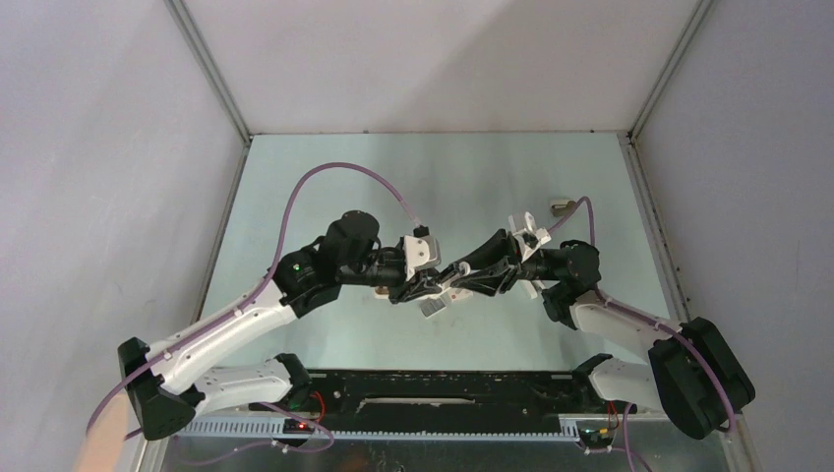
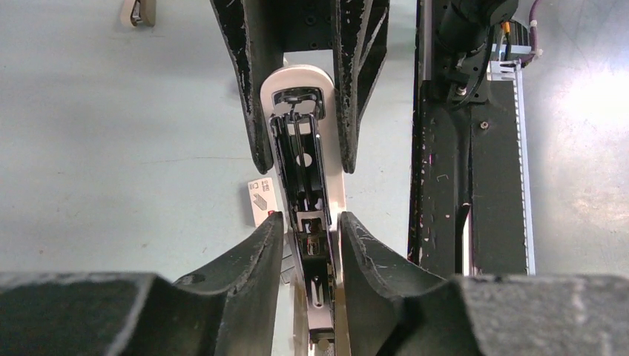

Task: Load the staples into the stapler

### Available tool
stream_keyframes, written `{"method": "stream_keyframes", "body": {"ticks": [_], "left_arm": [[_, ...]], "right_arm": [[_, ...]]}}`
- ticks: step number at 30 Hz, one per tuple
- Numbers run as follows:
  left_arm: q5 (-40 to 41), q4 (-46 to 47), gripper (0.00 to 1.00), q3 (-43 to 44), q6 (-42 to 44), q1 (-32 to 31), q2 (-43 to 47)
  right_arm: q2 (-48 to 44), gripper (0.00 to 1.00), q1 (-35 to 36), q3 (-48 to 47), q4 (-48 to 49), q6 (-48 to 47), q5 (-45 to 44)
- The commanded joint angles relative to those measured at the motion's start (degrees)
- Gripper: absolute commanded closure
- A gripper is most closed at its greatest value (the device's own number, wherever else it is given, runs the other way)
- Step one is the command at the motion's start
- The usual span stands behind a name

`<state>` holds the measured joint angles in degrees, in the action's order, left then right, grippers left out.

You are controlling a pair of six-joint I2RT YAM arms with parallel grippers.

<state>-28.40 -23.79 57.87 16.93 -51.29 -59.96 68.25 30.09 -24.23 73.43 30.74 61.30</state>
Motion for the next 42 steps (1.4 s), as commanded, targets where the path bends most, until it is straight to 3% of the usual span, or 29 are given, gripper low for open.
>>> {"method": "stream_keyframes", "body": {"ticks": [1, 9, 15, 19, 23, 26, 30, 35, 42], "left_arm": [[0.96, -0.25, 0.61, -0.36, 1.61, -0.78, -0.09], [2.32, -2.25, 0.66, 0.14, 2.51, -0.85, -0.71], [3.71, -8.35, 0.89, 2.82, 5.88, -0.96, -2.18], [8.25, -12.07, 0.93, 4.10, 8.23, -0.85, -2.21], [12.61, -15.28, 0.96, 5.07, 10.86, -0.83, -2.19], [16.91, -17.53, 0.97, 5.17, 12.51, -0.90, -2.51], [23.55, -19.94, 0.96, 4.34, 14.63, -0.75, -3.93], [29.74, -22.23, 0.97, 3.73, 16.86, 0.55, -8.31], [31.10, -21.21, 0.95, 2.73, 18.61, 5.77, -17.56]], "right_arm": [[-0.13, 1.00, 0.44, -2.41, 4.09, -1.25, -0.37], [0.09, 1.00, 0.47, -2.43, 4.09, -1.21, -0.47], [0.54, 0.98, 0.26, -2.47, 3.59, -1.52, -0.22], [1.17, 0.83, -0.35, -2.41, 3.22, -1.14, 0.62], [0.62, 0.46, -1.21, -0.78, 3.15, -0.88, -1.31], [-1.36, 0.30, -2.50, 1.09, 1.42, -1.48, -4.01], [-7.93, 0.17, -4.06, 2.37, -11.51, -5.55, -10.39], [-17.89, 0.13, -3.46, 2.24, -38.78, -16.26, -22.55], [-25.99, 0.12, -5.08, 2.26, -57.55, -16.45, -35.28]]}}
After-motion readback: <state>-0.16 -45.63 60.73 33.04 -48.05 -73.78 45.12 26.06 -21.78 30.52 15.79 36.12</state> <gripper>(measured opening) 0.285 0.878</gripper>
